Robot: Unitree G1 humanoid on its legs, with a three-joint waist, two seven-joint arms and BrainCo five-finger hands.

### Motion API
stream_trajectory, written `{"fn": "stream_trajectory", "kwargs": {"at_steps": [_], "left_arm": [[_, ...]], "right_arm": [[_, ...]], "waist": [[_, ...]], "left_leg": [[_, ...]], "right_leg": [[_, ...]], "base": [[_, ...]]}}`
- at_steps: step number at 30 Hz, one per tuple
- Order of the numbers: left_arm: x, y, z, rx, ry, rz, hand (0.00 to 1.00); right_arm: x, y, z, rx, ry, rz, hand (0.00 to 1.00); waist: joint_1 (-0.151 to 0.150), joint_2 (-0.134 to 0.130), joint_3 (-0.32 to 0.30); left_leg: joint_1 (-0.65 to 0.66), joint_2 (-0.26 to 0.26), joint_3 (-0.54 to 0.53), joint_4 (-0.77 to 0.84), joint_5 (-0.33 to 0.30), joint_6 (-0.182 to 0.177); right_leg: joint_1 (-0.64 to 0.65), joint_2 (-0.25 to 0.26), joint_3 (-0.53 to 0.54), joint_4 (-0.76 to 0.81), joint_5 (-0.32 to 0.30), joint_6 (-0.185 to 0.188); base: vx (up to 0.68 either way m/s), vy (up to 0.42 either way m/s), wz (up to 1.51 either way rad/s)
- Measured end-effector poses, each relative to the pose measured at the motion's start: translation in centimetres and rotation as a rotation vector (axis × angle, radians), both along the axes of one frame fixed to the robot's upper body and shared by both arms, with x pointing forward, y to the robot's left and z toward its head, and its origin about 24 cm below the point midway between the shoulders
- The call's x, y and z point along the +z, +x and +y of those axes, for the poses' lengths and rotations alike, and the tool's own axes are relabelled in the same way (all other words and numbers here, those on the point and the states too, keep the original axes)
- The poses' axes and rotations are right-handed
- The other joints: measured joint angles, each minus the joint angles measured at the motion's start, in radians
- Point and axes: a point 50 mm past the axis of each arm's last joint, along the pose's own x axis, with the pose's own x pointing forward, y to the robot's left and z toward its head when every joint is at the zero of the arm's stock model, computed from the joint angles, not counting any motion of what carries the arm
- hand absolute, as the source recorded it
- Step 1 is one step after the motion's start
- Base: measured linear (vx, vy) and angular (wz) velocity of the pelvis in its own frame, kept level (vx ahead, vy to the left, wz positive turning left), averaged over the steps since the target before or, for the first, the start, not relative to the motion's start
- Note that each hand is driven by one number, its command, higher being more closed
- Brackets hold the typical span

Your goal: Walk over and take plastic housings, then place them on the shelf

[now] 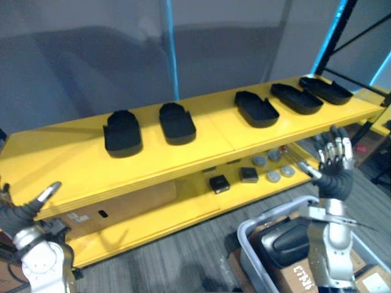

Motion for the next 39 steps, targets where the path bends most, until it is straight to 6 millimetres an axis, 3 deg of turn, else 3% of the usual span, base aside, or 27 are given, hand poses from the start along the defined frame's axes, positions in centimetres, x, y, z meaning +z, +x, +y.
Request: {"fn": "stream_trajectory", "kwargs": {"at_steps": [5,9,11,14,15,16,17,18,20,23,25,26,28,29,30,31,32,33,35,37,39], "left_arm": [[0.7,0.2,-3.1,-0.129,-0.045,-0.142,0.00],[1.2,0.1,-3.7,-0.140,-0.069,-0.219,0.00],[1.1,-0.3,-3.4,-0.092,-0.070,-0.218,0.00],[1.2,-0.5,-3.1,-0.041,-0.087,-0.231,0.00],[1.3,-0.4,-3.2,-0.026,-0.095,-0.245,0.00],[1.6,-0.2,-3.2,-0.012,-0.093,-0.274,0.00],[2.0,-0.1,-3.1,-0.005,-0.089,-0.302,0.00],[2.2,-0.1,-3.2,0.014,-0.081,-0.325,0.00],[2.7,-0.2,-3.5,0.044,-0.029,-0.351,0.00],[5.8,0.7,-4.7,-0.016,-0.001,-0.565,0.00],[7.6,1.6,-5.7,-0.068,0.011,-0.661,0.00],[8.3,2.1,-6.4,-0.089,0.042,-0.673,0.00],[8.7,2.4,-6.9,-0.071,0.118,-0.645,0.00],[8.9,2.3,-6.4,-0.040,0.137,-0.633,0.00],[8.4,1.8,-5.3,0.030,0.137,-0.594,0.00],[7.9,1.4,-4.6,0.079,0.130,-0.555,0.00],[7.4,1.0,-4.1,0.116,0.127,-0.519,0.00],[6.9,0.4,-3.5,0.150,0.132,-0.483,0.00],[6.7,-0.7,-2.6,0.200,0.156,-0.448,0.00],[6.5,-1.4,-2.0,0.221,0.178,-0.417,0.00],[6.0,-1.9,-1.6,0.229,0.192,-0.361,0.00]], "right_arm": [[-2.0,-1.3,0.0,-0.054,0.065,0.068,0.00],[-2.3,-1.1,0.4,-0.041,0.073,0.077,0.00],[-2.0,-0.5,1.4,0.029,0.067,0.050,0.00],[-1.0,0.4,2.3,0.110,0.033,0.008,0.00],[-0.6,0.6,2.3,0.126,0.027,-0.009,0.00],[-0.6,0.7,2.3,0.128,0.024,-0.016,0.00],[-0.8,0.7,2.5,0.139,0.024,-0.007,0.00],[-1.1,0.8,2.7,0.155,0.021,0.006,0.00],[-1.5,1.0,2.5,0.146,0.022,0.026,0.00],[-3.0,1.2,1.5,0.080,0.053,0.096,0.00],[-3.6,0.7,1.1,0.028,0.076,0.123,0.00],[-4.3,-0.3,0.8,-0.002,0.093,0.149,0.00],[-4.9,-2.4,-0.2,-0.046,0.131,0.150,0.00],[-4.8,-3.4,-0.8,-0.063,0.139,0.131,0.00],[-4.5,-4.2,-1.3,-0.058,0.137,0.109,0.00],[-4.5,-4.7,-1.4,-0.054,0.133,0.096,0.00],[-4.4,-4.7,-1.4,-0.046,0.139,0.085,0.00],[-4.2,-4.4,-0.8,-0.011,0.143,0.064,0.00],[-3.6,-3.3,1.1,0.065,0.130,0.033,0.00],[-3.5,-2.3,3.3,0.142,0.102,0.034,0.00],[-3.4,-1.6,4.7,0.183,0.081,0.047,0.00]], "waist": [[-0.016,0.004,0.002],[-0.016,-0.005,0.016],[0.005,-0.022,0.032],[0.006,0.000,0.043],[0.003,0.035,0.047],[0.004,0.033,0.064],[0.004,0.019,0.076],[0.005,-0.003,0.091],[0.001,-0.002,0.095],[0.001,-0.003,0.105],[-0.005,-0.006,0.130],[-0.014,-0.020,0.150],[-0.036,-0.011,0.161],[-0.049,-0.034,0.187],[-0.055,-0.039,0.202],[-0.056,-0.046,0.206],[-0.055,-0.043,0.205],[-0.050,-0.029,0.200],[-0.039,-0.022,0.201],[-0.009,-0.028,0.196],[0.010,-0.041,0.185]], "left_leg": [[0.002,0.006,0.001,0.001,0.003,-0.008],[-0.008,0.010,0.016,0.076,-0.038,-0.001],[-0.038,-0.014,-0.093,0.223,-0.091,0.066],[-0.074,-0.028,-0.197,0.296,-0.178,0.079],[-0.076,-0.019,-0.200,0.266,-0.225,0.105],[-0.090,-0.015,-0.176,0.246,-0.248,0.067],[-0.089,-0.027,-0.160,0.244,-0.246,0.067],[-0.089,-0.049,-0.141,0.245,-0.240,0.061],[-0.092,-0.063,-0.136,0.250,-0.240,0.061],[-0.118,-0.067,-0.147,0.308,-0.246,0.056],[-0.123,-0.073,-0.145,0.380,-0.250,0.061],[-0.130,-0.075,-0.138,0.444,-0.280,0.077],[-0.101,-0.074,-0.128,0.449,-0.325,0.099],[-0.065,-0.084,-0.085,0.434,-0.337,0.100],[-0.045,-0.071,-0.015,0.405,-0.329,0.116],[-0.027,-0.066,0.034,0.378,-0.316,0.137],[-0.015,-0.054,0.074,0.358,-0.302,0.139],[-0.014,-0.030,0.113,0.345,-0.288,0.140],[-0.011,-0.006,0.147,0.330,-0.268,0.138],[-0.020,0.011,0.188,0.323,-0.254,0.124],[-0.022,0.019,0.217,0.321,-0.245,0.108]], "right_leg": [[-0.007,0.006,0.001,0.001,0.001,0.005],[-0.033,0.021,0.091,0.009,0.012,0.005],[-0.060,0.033,0.219,0.001,0.018,-0.001],[-0.123,0.069,0.326,0.000,0.016,-0.004],[-0.160,0.083,0.342,0.008,0.002,-0.009],[-0.210,0.077,0.342,0.041,0.026,-0.017],[-0.218,0.069,0.342,0.047,0.042,-0.021],[-0.220,0.046,0.344,0.020,0.085,-0.003],[-0.224,0.039,0.347,0.012,0.107,0.014],[-0.238,0.043,0.353,0.018,0.126,0.038],[-0.238,0.051,0.391,0.049,0.127,0.038],[-0.237,0.055,0.440,0.078,0.127,0.038],[-0.239,0.085,0.476,0.100,0.128,0.039],[-0.238,0.090,0.477,0.095,0.162,0.050],[-0.238,0.100,0.463,0.043,0.263,0.015],[-0.252,0.095,0.385,0.092,0.220,-0.029],[-0.266,0.088,0.306,0.197,0.109,-0.079],[-0.279,0.067,0.237,0.332,0.003,-0.097],[-0.271,0.008,0.189,0.492,-0.114,-0.087],[-0.233,-0.064,0.171,0.596,-0.187,-0.086],[-0.181,-0.116,0.162,0.603,-0.199,-0.081]], "base": [[0.05,0.011,-0.01],[0.03,0.038,-0.65],[-0.07,0.068,-1.64],[-0.12,0.112,-1.48],[-0.13,0.168,-1.11],[-0.11,0.201,-1.00],[-0.06,0.155,-0.72],[-0.03,0.137,-0.41],[0.02,0.115,-0.18],[0.06,0.067,-0.07],[0.03,0.071,-0.49],[-0.07,0.134,-0.96],[-0.13,0.151,-1.20],[-0.19,0.115,-1.59],[-0.25,0.101,-1.76],[-0.21,0.058,-1.59],[-0.20,0.063,-1.26],[-0.12,0.059,-0.98],[-0.09,0.031,-0.80],[-0.07,-0.041,-0.67],[-0.03,-0.171,-0.55]]}}
